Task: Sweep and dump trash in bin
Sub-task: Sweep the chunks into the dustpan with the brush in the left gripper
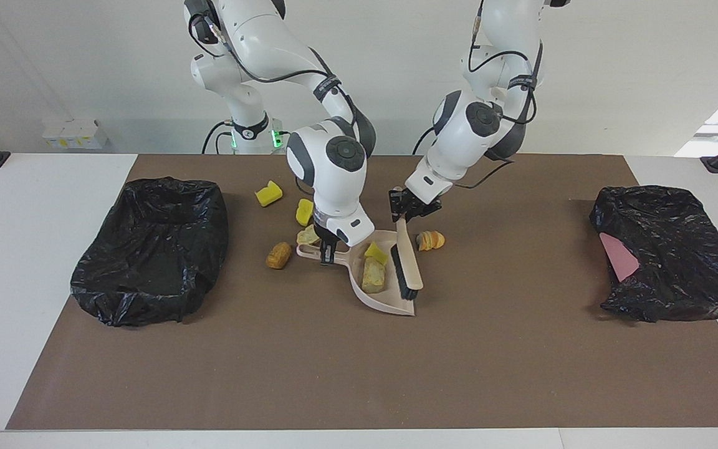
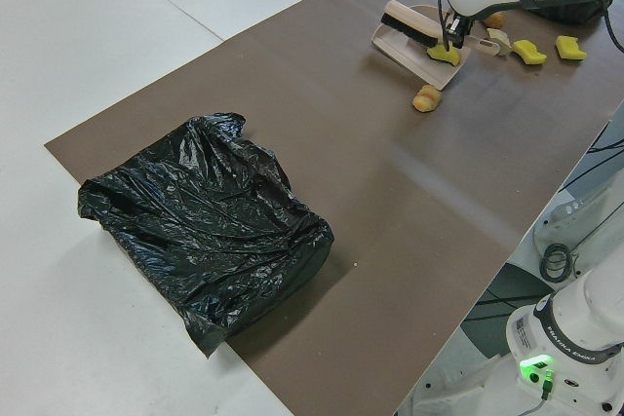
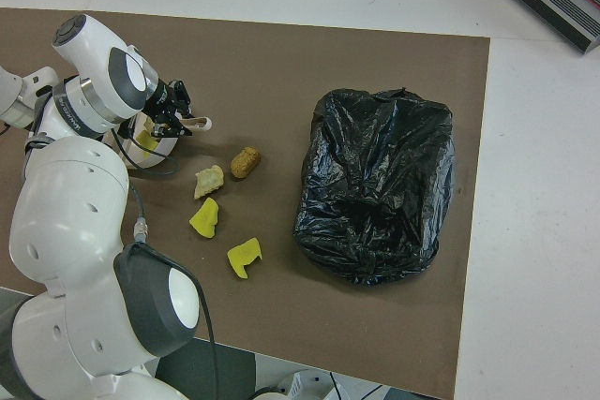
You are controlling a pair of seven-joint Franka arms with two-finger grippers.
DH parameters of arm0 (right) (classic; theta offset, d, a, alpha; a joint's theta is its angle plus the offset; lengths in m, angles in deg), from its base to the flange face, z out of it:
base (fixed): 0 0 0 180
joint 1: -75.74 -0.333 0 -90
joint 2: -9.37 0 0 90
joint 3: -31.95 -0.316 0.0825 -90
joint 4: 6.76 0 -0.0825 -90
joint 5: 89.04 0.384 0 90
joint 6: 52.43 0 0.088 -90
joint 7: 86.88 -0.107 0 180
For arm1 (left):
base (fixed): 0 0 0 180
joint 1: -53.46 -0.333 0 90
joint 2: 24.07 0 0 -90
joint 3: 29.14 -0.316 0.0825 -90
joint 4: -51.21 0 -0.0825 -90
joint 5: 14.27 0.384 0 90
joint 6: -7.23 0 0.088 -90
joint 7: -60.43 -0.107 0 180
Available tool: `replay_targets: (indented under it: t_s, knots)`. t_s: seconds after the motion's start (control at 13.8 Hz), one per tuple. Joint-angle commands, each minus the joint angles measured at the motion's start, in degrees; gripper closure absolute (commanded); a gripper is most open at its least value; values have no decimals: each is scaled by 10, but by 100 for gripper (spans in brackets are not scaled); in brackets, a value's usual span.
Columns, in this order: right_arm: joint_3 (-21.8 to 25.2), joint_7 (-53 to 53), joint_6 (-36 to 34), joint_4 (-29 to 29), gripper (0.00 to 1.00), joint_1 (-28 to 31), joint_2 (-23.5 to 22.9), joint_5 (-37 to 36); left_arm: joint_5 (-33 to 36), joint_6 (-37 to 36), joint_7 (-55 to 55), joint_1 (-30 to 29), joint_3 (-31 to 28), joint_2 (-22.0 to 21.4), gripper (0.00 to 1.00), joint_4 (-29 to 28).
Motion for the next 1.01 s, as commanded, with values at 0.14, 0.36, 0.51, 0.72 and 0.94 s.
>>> replay_targets:
  t_s: [0.14,0.36,0.51,0.72,0.94]
  knots:
    - [-4,-9,1,-2,100,2,1,-13,30,-106,175,-18,-2,-71,100,-56]
    - [-4,-11,3,-1,100,2,1,-12,58,-101,250,-7,1,-141,100,-162]
    - [-4,-8,3,-2,100,2,0,-12,58,-81,254,-5,4,-169,100,-209]
    - [-4,-8,6,-1,100,3,0,-11,57,7,254,37,4,-134,100,-224]
    - [-4,-8,6,-1,100,4,0,-7,48,80,222,52,6,-85,100,-203]
